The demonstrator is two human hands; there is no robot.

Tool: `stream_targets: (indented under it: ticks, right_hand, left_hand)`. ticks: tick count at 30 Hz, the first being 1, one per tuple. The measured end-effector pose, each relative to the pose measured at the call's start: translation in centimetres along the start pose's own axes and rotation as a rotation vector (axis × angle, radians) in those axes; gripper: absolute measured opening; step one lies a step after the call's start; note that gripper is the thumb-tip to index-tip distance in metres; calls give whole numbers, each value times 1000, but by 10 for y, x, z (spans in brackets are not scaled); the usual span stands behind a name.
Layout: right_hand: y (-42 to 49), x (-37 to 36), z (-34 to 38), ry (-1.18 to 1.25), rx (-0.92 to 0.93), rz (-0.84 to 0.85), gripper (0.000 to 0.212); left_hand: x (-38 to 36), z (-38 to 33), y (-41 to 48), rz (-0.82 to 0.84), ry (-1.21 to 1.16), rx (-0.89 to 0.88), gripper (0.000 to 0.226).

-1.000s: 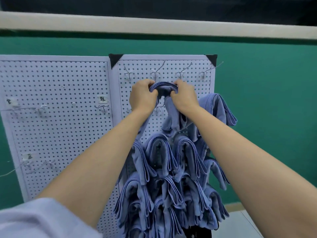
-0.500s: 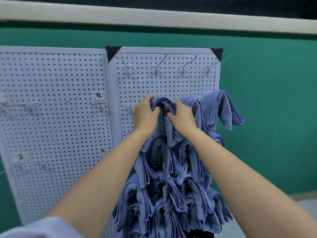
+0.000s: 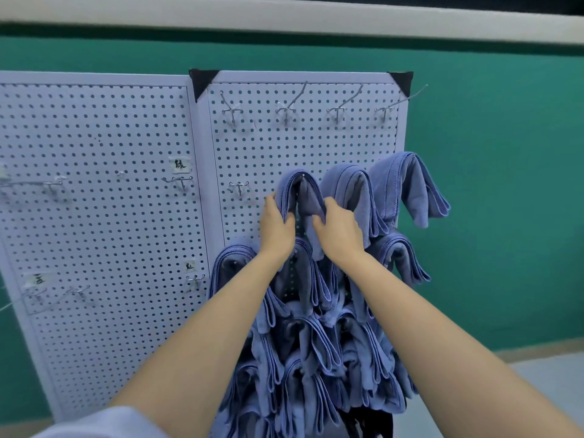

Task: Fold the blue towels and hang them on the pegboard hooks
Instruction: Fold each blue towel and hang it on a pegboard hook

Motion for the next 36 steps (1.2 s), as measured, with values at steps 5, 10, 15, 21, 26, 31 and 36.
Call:
stream_targets:
  ticks: [5, 10, 15, 21, 26, 31, 36]
  right_hand:
    - [-7, 5, -2, -186, 16, -17, 30]
    - [-18, -4, -6, -53, 35, 35, 22]
    - [-26, -8, -15, 67, -15, 137, 25]
    - [-58, 13, -7, 123, -11, 220, 51]
    - [-117, 27, -4, 88, -2, 332, 38]
    - [-199, 8, -29, -13, -72, 489, 24]
    - [-285, -37, -74, -47, -207, 636, 20]
  left_hand:
    - [15, 2, -10, -168, 390, 11, 55]
    - [0, 10, -26, -45, 287, 113, 56]
    - [2, 14, -28, 15, 108, 160, 56]
    - [31, 2, -60, 59, 96, 201, 55]
    - [54, 5, -121, 109, 113, 233, 37]
    - [52, 54, -200, 242, 142, 338, 21]
    - [37, 139, -281, 405, 170, 522, 15]
Point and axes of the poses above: each hand's wrist, its own y-axis towards the middle knuckle, its own x-axis out of the back of the hand, z = x × y, the point moved 5 cm from there along y, towards the middle knuckle, and after that the axes turned 2 degrees about -z, right-handed, at the moved point
